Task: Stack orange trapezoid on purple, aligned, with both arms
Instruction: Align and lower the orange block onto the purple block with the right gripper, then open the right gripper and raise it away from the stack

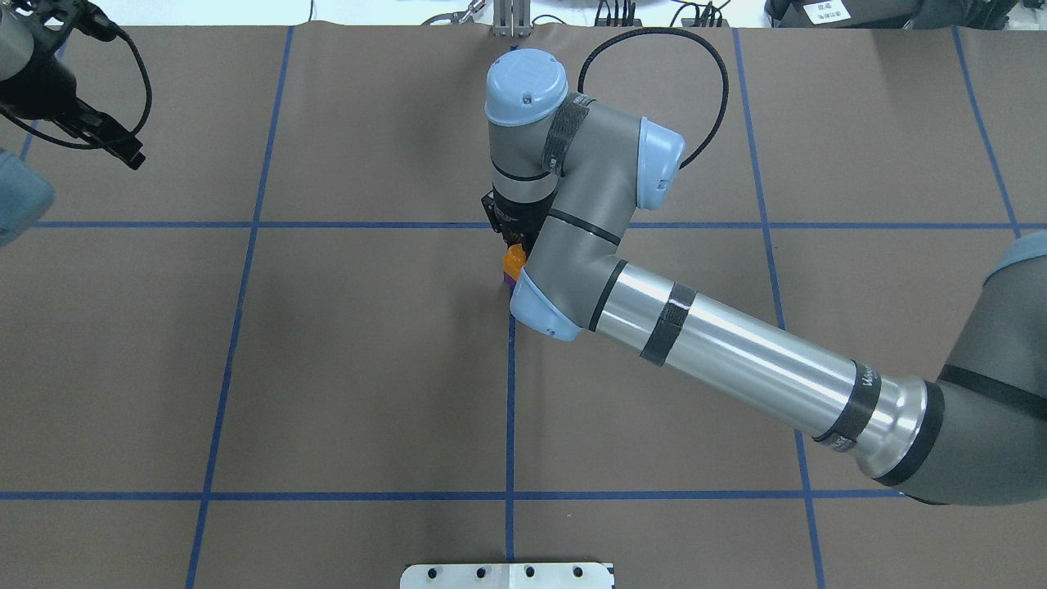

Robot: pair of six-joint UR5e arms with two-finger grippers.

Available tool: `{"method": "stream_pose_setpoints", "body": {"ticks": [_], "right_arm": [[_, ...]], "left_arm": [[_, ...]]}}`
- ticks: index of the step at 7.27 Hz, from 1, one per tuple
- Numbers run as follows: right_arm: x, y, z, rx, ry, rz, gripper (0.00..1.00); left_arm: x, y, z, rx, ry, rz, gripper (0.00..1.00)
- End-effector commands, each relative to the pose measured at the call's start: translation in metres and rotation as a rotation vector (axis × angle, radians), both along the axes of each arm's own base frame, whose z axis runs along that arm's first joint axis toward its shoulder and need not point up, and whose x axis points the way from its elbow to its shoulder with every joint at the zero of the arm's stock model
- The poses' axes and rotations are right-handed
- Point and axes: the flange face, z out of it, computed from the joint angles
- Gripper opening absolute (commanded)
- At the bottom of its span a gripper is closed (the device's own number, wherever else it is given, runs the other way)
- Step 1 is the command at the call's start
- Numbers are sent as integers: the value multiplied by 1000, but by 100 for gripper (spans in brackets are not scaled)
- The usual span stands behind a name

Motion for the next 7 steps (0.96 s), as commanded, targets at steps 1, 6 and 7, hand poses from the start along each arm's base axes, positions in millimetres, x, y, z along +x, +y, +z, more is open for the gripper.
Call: {"method": "stream_pose_setpoints", "body": {"ticks": [1, 6, 7], "right_arm": [[2, 1, -7, 9, -9, 2, 100], [142, 4, -93, 149, -118, 30, 100], [179, 20, -75, 228, -79, -63, 100]], "left_arm": [[0, 0, -1, 2, 1, 0, 100], [-1, 1, 0, 4, 9, 2, 100], [-6, 4, 0, 12, 14, -4, 100]]}}
